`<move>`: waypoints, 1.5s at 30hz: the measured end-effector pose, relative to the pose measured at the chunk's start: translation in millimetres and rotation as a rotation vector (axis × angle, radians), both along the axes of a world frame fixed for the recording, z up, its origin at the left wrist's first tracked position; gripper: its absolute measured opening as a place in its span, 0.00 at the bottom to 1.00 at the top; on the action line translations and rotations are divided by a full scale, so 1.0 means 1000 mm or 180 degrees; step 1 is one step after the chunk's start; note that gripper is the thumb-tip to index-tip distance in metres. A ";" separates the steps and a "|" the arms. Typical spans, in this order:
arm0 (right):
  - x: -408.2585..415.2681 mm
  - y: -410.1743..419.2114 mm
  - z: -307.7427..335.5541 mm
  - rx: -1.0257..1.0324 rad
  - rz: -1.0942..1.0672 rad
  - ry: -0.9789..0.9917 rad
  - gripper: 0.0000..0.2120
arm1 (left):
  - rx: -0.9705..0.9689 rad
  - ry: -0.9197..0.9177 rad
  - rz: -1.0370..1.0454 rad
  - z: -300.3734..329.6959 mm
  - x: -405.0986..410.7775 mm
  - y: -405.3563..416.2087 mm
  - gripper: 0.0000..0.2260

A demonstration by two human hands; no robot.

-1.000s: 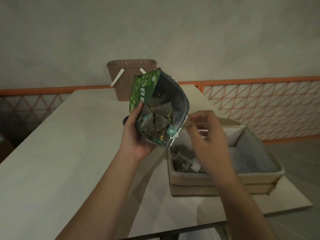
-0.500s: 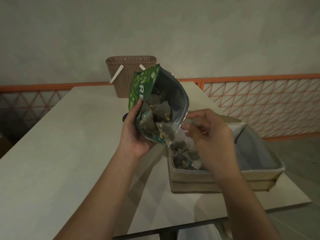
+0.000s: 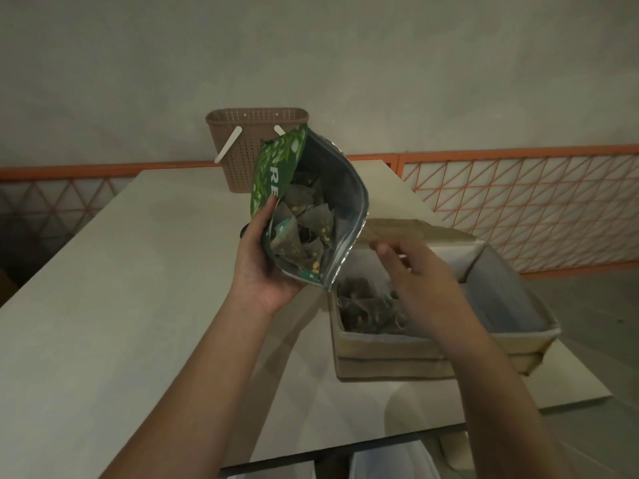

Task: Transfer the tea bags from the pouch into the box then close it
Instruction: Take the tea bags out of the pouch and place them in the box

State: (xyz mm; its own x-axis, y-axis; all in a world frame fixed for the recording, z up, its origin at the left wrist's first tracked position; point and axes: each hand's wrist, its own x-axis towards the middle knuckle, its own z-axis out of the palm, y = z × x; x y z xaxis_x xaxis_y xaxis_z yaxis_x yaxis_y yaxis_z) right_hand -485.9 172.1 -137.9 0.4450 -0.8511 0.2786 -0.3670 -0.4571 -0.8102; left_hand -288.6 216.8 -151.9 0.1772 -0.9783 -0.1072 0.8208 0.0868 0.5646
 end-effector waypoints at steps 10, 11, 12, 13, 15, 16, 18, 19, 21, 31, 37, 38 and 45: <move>-0.001 0.005 0.015 -0.0142 0.0236 0.2518 0.23 | -0.0058 0.0047 -0.0026 -0.001 0.003 0.001 0.24; -0.001 0.005 0.015 -0.0357 0.0128 0.2233 0.20 | -0.0062 0.0056 -0.0037 -0.001 0.004 0.001 0.24; 0.000 0.006 0.017 -0.0523 0.0033 0.1707 0.17 | -0.0069 0.0073 -0.0054 -0.002 0.004 0.002 0.24; 0.002 0.009 0.019 -0.0647 -0.0033 0.1039 0.13 | -0.0068 0.0097 -0.0067 -0.002 0.004 0.002 0.25; 0.012 0.017 0.025 -0.0944 -0.0047 0.0017 0.05 | -0.0058 0.0128 -0.0066 -0.001 0.003 0.002 0.26; 0.018 0.021 0.028 -0.1212 -0.0063 -0.0157 0.04 | -0.0057 0.0113 -0.0058 -0.001 0.002 0.002 0.26; 0.031 0.024 0.029 -0.1808 -0.0226 -0.0122 0.09 | -0.0061 0.0058 -0.0054 0.001 0.000 0.003 0.27; 0.037 0.023 0.029 -0.2024 -0.0390 0.0014 0.13 | -0.0062 0.0043 -0.0051 0.002 -0.001 0.003 0.27; 0.048 0.020 0.028 -0.2262 -0.0817 0.0367 0.19 | -0.0052 0.0016 -0.0032 0.004 -0.001 0.004 0.26; 0.067 0.010 0.012 -0.2283 -0.1028 0.0980 0.12 | 0.0015 -0.0109 0.0045 0.006 -0.001 0.004 0.24; 0.046 0.011 0.027 -0.1470 -0.0451 -0.0591 0.09 | -0.0085 -0.0077 -0.0023 0.006 0.002 0.003 0.25; 0.040 0.014 0.032 -0.1204 -0.0391 -0.0914 0.09 | -0.0092 -0.0082 -0.0017 0.006 0.002 0.003 0.25; 0.006 0.018 0.043 -0.0654 -0.0071 -0.2468 0.04 | -0.0155 -0.0023 0.0016 0.006 0.001 0.001 0.28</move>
